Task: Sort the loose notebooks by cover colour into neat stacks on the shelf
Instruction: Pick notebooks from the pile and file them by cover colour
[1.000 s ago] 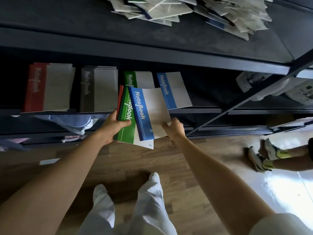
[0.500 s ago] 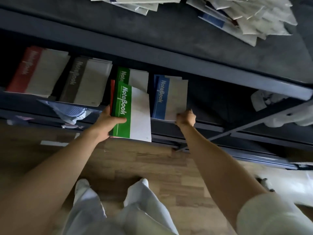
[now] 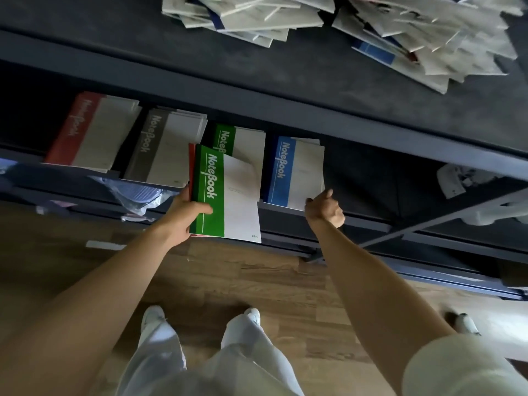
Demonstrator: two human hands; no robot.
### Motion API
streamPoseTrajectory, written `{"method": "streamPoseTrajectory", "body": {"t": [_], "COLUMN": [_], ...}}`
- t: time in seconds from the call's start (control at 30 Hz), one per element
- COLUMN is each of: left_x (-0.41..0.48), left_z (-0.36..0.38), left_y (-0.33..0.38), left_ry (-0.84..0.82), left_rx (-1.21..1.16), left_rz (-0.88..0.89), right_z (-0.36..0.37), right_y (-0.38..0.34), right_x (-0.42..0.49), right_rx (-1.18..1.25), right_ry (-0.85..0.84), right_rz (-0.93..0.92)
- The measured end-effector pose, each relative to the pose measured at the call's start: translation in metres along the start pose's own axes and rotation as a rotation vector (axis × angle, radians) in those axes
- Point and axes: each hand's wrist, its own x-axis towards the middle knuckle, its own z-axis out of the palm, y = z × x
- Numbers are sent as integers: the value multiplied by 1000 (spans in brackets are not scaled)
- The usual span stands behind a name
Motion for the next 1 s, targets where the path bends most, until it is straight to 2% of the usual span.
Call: {"method": "streamPoseTrajectory", "body": {"t": [0.07,0.2,0.27,0.33,0.43,0.6,0.67,0.73,0.8,1.0], "left_x": [-2,-6,-9,-9,-6,-3,0,5,9,20], "left_z": [-8,-32,-46,-62,-87,-113,-114,-111,-107,-106], "left_y": [5,17,22,25,27,29,32,35,35,28], "left_ry": [-27,-100,-141,-146,-148,-163,-169,-169,-160,-74], "left_rx": [-2,18,44,37,1,59,62,44,25,19], "left_rz": [7,46,73,94,82,86,78,61,55,35], "right_z": [1,2,9,19,28,36,33,27,22,32], "right_y": [-16,-65,-83,-96,-109,-115,-114,-112,-109,-111], "right_x": [-12,-57,-76,-89,-101,-117,-121,-123,-122,-73], "right_rx": [47,300,392,497,370,469,616,752,772,591], "right_ry": [-127,-591,-667,-590,-408,-351,-402,-553,-626,-324], "right_rz": [-41,-30,-14,-7,-20,49,88,89,82,160]}}
